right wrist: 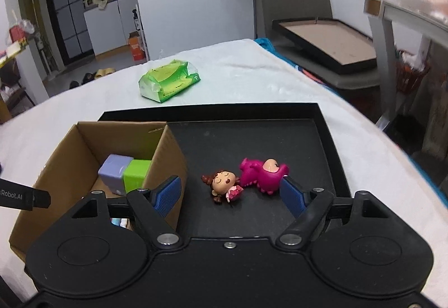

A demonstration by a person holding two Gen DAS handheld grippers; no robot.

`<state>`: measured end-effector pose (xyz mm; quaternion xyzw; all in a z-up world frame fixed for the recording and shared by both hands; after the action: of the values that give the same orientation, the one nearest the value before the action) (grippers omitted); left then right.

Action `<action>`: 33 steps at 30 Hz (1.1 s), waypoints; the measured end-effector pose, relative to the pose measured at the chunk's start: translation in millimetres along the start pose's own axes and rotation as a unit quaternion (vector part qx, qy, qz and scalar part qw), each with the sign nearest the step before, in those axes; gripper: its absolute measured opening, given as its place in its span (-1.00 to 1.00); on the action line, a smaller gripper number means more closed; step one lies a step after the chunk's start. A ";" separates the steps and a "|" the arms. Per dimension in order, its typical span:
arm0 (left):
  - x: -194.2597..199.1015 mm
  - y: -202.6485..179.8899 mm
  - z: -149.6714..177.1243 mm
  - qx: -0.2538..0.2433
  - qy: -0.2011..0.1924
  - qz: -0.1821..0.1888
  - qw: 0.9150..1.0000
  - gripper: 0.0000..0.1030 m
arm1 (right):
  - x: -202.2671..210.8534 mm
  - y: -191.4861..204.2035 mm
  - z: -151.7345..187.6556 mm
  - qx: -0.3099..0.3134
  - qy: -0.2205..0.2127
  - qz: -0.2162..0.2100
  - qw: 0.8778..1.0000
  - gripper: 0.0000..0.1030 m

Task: Organize rigid objects
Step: 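Move the right gripper to the small doll on the tray, then grasp the small doll by its head with the right gripper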

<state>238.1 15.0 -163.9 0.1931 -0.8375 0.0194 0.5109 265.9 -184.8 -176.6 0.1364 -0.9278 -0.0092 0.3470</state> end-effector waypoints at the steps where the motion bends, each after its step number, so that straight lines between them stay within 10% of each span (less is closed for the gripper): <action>1: -1.4 -0.8 -1.5 0.002 0.001 -0.002 1.000 -0.04 | -2.0 -3.5 -1.1 -0.010 0.001 -0.008 1.000 0.49; 21: -27.6 -27.9 -25.6 -0.003 0.009 -0.030 0.999 -0.03 | -76.9 -18.1 -3.7 -0.016 0.093 -0.073 0.993 0.44; 25: -30.6 -28.0 -24.9 -0.003 0.013 -0.032 0.999 -0.03 | -89.1 -17.0 0.4 -0.002 0.108 -0.070 0.992 0.17; 27: -31.8 -27.6 -24.1 -0.002 0.015 -0.032 0.999 -0.03 | -92.8 -18.5 4.5 -0.003 0.120 -0.074 0.990 -0.37; 33: -33.8 -27.0 -24.3 0.001 0.019 -0.030 0.999 -0.03 | -79.0 -22.9 -3.2 0.003 0.102 -0.071 0.992 -0.55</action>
<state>281.6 5.9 -185.9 0.2179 -0.8217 0.0085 0.5266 330.6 -186.2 -227.5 0.2029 -0.8756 -0.0166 0.4381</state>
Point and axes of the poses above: each gripper's, at about its wrist camera, not at the fingertips, and x roughly against the way its jaws point, y to its left, z to its underside, the point moved 4 cm from there along -x, roughly the way its jaws point
